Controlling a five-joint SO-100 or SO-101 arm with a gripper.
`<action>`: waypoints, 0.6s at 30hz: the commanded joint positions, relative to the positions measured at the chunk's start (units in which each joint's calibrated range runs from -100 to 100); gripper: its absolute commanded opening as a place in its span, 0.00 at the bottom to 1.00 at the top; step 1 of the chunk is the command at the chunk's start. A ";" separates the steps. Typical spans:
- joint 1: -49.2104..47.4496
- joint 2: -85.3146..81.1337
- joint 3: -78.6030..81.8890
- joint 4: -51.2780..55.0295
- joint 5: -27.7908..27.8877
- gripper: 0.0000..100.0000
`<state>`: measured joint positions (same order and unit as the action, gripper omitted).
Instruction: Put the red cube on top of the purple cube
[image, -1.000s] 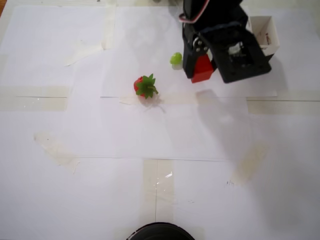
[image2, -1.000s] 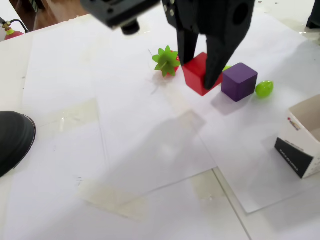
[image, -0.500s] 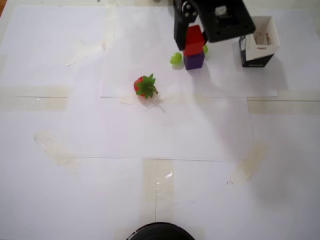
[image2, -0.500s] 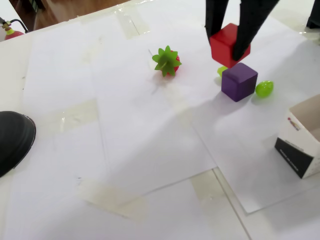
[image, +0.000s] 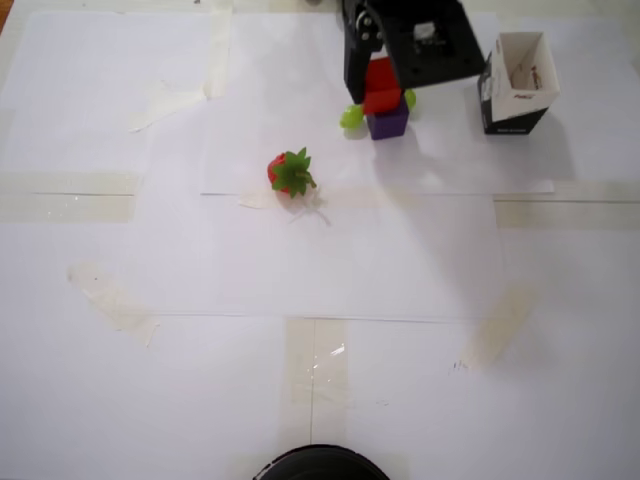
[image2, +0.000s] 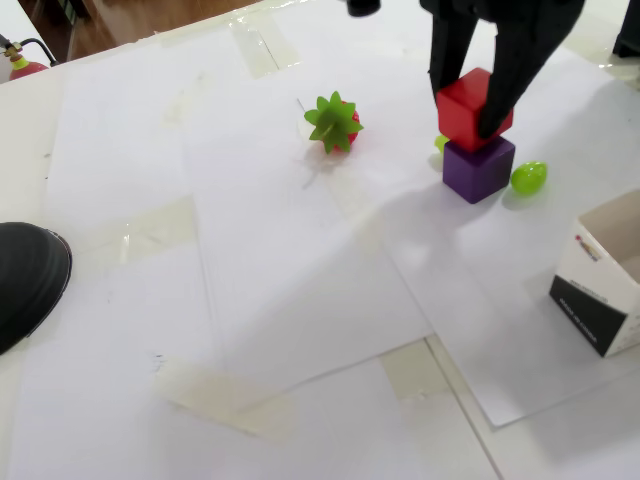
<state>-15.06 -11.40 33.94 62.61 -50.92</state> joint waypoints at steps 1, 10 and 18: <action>-0.68 -4.76 0.79 -1.74 -1.07 0.12; -1.34 -4.33 0.88 -3.05 -1.95 0.12; -1.71 -4.07 1.43 -3.13 -2.10 0.12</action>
<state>-16.03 -12.22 35.11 60.40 -52.58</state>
